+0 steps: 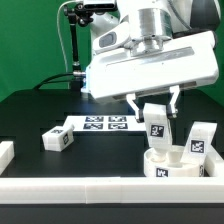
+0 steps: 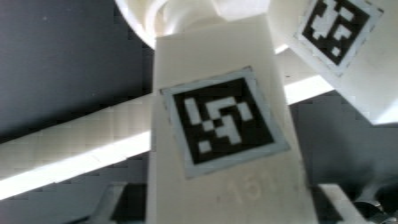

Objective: Assemble stool

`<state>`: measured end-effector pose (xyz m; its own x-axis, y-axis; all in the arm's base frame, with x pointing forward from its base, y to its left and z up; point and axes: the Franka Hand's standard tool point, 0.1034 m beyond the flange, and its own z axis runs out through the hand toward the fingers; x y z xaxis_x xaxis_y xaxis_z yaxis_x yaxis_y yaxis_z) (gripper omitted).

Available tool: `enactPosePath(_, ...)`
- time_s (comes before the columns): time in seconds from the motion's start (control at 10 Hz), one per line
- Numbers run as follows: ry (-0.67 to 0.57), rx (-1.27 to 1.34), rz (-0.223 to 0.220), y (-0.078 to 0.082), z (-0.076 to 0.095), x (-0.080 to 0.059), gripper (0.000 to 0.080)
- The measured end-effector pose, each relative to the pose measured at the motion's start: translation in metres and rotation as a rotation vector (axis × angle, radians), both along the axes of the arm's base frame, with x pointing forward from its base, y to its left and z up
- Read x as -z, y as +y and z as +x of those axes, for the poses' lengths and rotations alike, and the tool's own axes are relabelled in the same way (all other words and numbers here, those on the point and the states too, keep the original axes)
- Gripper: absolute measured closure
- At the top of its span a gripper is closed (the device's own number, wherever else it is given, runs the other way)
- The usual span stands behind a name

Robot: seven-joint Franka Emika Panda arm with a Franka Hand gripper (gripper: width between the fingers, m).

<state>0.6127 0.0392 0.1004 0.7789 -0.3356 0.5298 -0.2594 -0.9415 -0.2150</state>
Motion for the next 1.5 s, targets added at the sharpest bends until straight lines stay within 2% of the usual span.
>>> enactPosePath(1.0, -0.002, -0.002, 0.002, 0.0018, 0.002, -0.0001, 0.0472)
enactPosePath(1.5, 0.002, -0.002, 0.01, 0.0024, 0.0085, -0.0009, 0.0472)
